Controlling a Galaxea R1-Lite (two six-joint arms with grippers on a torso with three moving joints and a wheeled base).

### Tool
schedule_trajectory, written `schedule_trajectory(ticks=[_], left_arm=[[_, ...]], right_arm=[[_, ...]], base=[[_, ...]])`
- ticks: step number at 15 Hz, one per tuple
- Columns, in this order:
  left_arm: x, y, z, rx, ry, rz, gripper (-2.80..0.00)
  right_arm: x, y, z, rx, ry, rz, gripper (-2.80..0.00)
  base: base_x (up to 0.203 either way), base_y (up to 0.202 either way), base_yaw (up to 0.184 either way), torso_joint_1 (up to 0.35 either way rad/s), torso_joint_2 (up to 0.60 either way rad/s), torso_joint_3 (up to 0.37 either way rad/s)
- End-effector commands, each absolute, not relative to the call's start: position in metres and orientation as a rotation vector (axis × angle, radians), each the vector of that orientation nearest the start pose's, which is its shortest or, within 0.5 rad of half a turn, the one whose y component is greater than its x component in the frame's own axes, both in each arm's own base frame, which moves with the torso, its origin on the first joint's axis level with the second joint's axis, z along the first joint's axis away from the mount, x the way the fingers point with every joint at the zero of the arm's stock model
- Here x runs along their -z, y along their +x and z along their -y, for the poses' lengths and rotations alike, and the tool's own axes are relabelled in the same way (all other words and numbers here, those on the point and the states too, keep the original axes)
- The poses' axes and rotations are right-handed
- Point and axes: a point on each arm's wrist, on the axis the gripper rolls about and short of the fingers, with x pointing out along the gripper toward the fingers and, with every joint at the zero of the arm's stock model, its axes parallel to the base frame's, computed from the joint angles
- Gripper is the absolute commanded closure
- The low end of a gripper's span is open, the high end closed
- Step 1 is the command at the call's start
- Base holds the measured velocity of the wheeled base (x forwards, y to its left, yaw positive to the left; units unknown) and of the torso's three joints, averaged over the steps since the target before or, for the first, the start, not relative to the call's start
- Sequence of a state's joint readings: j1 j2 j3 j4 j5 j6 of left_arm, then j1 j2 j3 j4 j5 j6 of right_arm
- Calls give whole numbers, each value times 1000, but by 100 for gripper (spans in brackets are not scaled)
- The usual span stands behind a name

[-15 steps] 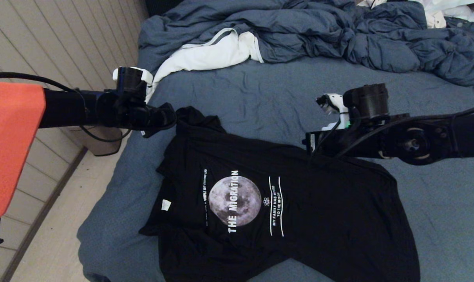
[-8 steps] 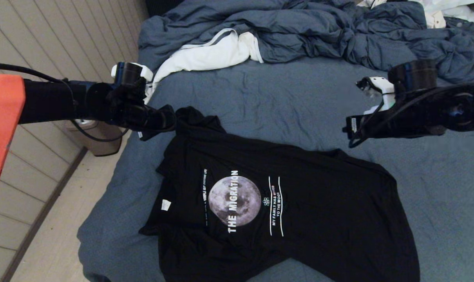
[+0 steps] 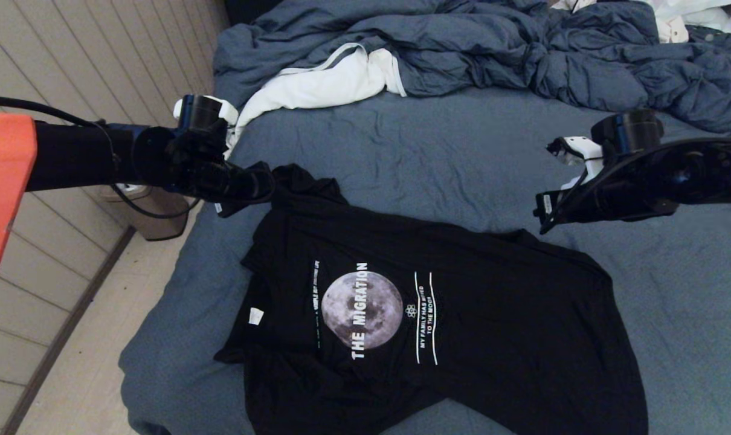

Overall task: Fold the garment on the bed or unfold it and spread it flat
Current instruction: Unford the black T-shirt

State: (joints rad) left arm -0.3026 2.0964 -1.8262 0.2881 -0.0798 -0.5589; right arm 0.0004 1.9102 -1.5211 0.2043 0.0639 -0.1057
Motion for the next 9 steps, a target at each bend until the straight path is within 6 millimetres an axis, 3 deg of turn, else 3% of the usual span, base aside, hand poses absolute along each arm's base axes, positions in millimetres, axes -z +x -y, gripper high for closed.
schedule_trajectory(ticks=[1, 9], left_arm=[[-231, 406, 128, 204, -479, -647, 0], [-230, 407, 129, 203, -479, -649, 0]], right_arm=[[-223, 379, 0, -91, -85, -608, -280], [-211, 384, 1, -96, -96, -638, -280]], base=[[0, 0, 0, 0, 0, 0], [0, 0, 0, 0, 0, 0]])
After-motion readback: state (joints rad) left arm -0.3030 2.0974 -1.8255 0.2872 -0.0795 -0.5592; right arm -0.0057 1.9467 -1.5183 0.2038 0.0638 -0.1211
